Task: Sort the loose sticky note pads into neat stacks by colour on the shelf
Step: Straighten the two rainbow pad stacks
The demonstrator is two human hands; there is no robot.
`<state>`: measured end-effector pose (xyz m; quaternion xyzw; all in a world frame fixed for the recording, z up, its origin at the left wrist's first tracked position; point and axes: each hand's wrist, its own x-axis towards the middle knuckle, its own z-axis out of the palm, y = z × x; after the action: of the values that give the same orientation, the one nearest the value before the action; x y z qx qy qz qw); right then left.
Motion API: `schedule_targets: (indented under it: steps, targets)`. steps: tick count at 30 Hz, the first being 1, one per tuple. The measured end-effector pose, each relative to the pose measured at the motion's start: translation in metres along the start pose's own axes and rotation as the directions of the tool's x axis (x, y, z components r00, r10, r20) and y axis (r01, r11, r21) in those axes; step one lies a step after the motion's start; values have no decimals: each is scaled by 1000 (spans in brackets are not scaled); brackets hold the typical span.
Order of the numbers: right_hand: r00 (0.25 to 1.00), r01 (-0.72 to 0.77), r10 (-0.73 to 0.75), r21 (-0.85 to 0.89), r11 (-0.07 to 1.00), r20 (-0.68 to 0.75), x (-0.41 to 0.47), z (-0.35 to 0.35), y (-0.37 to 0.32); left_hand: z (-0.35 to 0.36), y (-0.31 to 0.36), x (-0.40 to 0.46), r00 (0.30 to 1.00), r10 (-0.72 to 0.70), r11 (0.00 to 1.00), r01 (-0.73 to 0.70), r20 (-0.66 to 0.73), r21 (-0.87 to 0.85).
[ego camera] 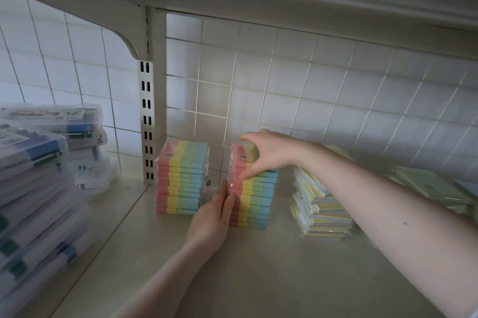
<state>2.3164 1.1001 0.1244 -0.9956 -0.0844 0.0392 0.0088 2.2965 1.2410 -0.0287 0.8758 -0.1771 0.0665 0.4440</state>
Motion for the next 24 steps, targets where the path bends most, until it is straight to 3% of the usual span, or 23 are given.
schedule_targets:
  steps: [4, 9, 16, 21, 24]
  targets:
    - [999, -7, 6, 27, 1000, 41, -1, -1, 2, 0, -3, 2, 1000, 2, 1000, -2, 5, -9]
    - [999, -5, 3, 23, 1000, 53, -1, -1, 4, 0, -10, 3, 992, 3, 1000, -3, 123, 0]
    - [997, -21, 20, 24, 999, 79, 0, 0, 7, 2, -14, 3, 992, 32, 998, -39, 120, 57]
    - [998, -27, 26, 11, 1000, 52, -6, -1, 6, 2, -11, 2, 992, -5, 995, -8, 128, 100]
    - [998, -39, 40, 29, 999, -38, -16, -10, 6, 1, -7, 0, 985, -71, 991, 51, 158, 127]
